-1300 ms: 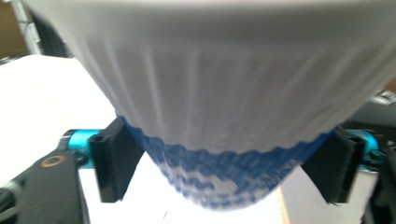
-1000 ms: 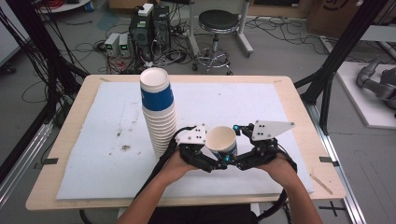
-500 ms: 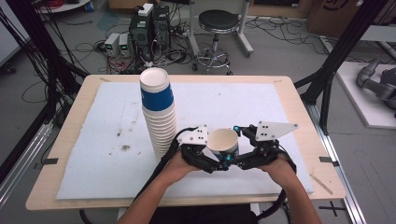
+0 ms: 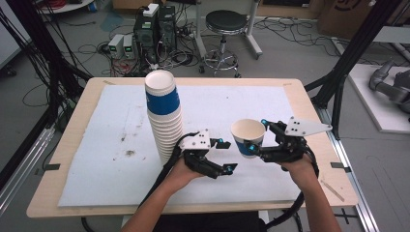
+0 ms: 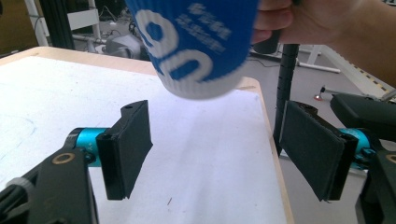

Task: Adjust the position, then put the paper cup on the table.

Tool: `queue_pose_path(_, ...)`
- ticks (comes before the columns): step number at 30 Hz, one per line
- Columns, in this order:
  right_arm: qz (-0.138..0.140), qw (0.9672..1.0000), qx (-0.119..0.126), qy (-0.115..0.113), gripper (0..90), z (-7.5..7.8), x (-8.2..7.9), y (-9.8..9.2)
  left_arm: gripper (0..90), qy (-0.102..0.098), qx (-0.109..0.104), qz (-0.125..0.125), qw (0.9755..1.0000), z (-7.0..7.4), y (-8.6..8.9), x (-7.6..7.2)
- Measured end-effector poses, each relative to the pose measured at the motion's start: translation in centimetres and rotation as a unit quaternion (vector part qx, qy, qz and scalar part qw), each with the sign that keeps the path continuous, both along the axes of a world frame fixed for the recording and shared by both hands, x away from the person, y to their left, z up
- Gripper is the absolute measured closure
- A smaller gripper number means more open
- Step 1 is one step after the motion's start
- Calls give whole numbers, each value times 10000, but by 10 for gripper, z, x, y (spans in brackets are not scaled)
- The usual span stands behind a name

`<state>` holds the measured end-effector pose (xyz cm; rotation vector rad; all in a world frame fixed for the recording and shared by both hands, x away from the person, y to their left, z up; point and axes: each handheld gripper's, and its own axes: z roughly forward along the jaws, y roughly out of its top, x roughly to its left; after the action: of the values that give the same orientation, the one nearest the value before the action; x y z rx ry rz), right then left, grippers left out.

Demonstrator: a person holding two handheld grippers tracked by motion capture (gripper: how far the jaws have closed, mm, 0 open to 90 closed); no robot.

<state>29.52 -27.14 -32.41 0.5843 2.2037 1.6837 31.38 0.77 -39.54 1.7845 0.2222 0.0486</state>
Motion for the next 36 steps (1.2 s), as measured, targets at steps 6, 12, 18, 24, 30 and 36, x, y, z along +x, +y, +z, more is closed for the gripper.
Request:
queue_pose_path(6,-401,9992,18,67,285,-5,10,-12,236,-17,45,44,10000,1,4,-1)
queue_pose_path(12,-599,9981,16,101,282,-7,13,-16,237,6,1,100,9999,0,6,-3)
queue_pose_path(18,-741,9972,-9,134,282,-9,12,-23,237,38,-39,48,10000,5,4,-6)
queue_pose_path(24,-890,9959,21,186,279,-15,10,-30,236,12,9,-88,10000,13,5,-15)
queue_pose_path(30,-949,9952,28,221,277,-18,11,-34,236,-44,107,-166,9998,22,16,-29)
queue_pose_path(36,-980,9949,86,222,268,-22,14,-37,237,-109,118,-144,9998,34,40,-54)
